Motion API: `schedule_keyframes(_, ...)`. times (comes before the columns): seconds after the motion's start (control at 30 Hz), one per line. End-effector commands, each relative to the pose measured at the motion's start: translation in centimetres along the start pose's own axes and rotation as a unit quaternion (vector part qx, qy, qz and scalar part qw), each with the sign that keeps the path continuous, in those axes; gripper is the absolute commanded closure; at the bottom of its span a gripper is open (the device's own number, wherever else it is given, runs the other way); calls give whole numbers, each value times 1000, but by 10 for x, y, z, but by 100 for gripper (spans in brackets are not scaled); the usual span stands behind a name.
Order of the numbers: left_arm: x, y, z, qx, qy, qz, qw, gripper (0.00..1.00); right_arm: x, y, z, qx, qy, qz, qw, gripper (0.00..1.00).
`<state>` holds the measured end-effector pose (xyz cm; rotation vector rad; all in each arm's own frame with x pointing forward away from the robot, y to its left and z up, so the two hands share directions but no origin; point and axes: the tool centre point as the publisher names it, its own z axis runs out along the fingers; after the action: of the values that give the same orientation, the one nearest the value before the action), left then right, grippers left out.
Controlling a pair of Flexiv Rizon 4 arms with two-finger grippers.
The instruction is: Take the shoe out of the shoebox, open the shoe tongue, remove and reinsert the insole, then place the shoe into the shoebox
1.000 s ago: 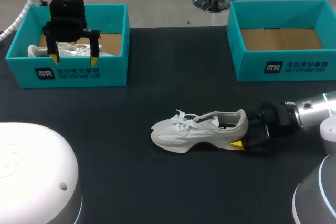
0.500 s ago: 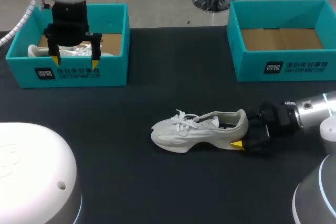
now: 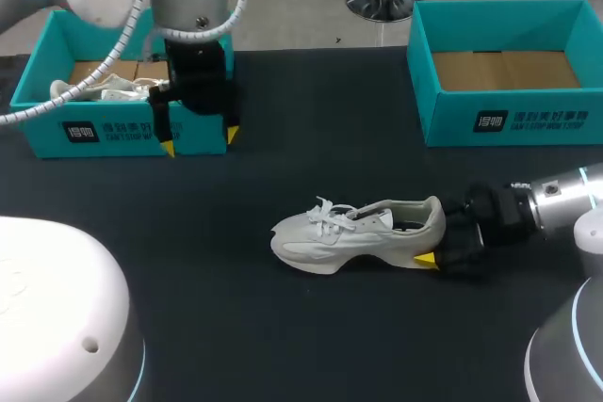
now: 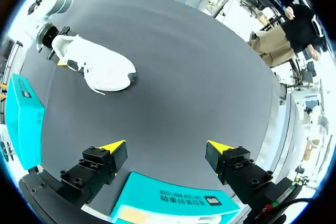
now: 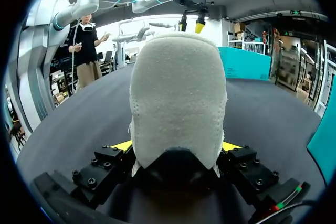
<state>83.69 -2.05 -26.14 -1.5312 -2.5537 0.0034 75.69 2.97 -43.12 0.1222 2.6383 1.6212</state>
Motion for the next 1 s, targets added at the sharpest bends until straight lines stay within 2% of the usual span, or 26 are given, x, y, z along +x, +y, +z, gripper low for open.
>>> schedule_keyframes(0.03,-21,-18,2,0,-23,-512,858,0,1,-1,2,1,-1,0,1000,100)
schedule_keyframes(0.07,-24,-24,4,-8,-22,-516,856,0,1,-1,2,1,-1,0,1000,100)
schedule_keyframes(0.1,-26,-32,6,-9,-24,-494,869,0,1,-1,2,1,-1,0,1000,100)
schedule_keyframes(0.8,-26,-32,6,-9,-24,-494,869,0,1,-1,2,1,-1,0,1000,100)
schedule_keyframes(0.87,-42,-35,7,-58,-27,-637,768,0,1,-1,2,1,-1,0,1000,100)
schedule_keyframes(0.93,-53,-38,8,-57,-11,-762,644,0,1,-1,2,1,-1,0,1000,100)
schedule_keyframes(0.97,-54,-40,10,-52,7,-799,599,0,1,-1,2,1,-1,0,1000,100)
schedule_keyframes(1.0,-54,-43,10,-37,-3,-834,550,0,1,-1,2,1,-1,0,1000,100)
